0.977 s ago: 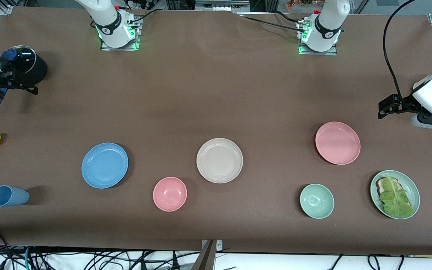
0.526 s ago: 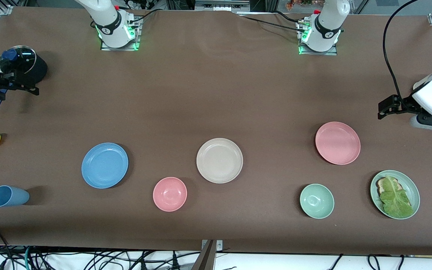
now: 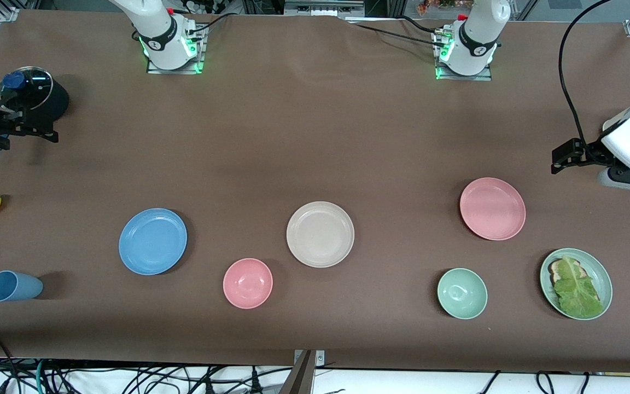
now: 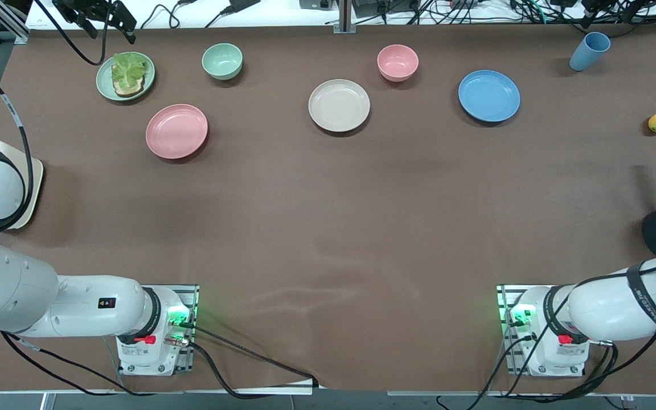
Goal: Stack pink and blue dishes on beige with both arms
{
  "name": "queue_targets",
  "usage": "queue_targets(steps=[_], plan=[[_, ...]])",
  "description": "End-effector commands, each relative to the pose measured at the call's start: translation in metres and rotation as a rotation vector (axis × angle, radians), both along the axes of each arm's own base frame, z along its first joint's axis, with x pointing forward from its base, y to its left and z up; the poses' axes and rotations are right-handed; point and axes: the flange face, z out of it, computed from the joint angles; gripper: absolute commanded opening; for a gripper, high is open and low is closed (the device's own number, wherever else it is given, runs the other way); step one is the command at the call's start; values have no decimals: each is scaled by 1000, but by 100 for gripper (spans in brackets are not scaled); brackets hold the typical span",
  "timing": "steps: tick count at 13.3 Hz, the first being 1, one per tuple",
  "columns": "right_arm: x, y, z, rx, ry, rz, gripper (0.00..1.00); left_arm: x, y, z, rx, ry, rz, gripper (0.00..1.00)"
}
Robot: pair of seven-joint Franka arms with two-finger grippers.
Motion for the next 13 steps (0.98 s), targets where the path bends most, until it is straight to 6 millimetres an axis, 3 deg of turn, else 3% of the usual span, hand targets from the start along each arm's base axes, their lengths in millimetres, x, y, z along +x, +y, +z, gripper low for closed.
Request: queue_targets(steps=[1,5,8,10,13], plan=[[2,0,-2,-1,2,18,100,-2,1,3,-16,2,0,100],[15,-9,-17,0,-11,0,100,-1,1,2,-15,2,-3,100],[42,-7,-43,-19,-45,4,100,9,8,-26,-17,46,23,100],[68,-3,-65,-38,-46,6,100,19,22,-59,-13,94,44,100],[108,2,-110,-67,-57,11,99,40,39,-145,-20,225,67,100]])
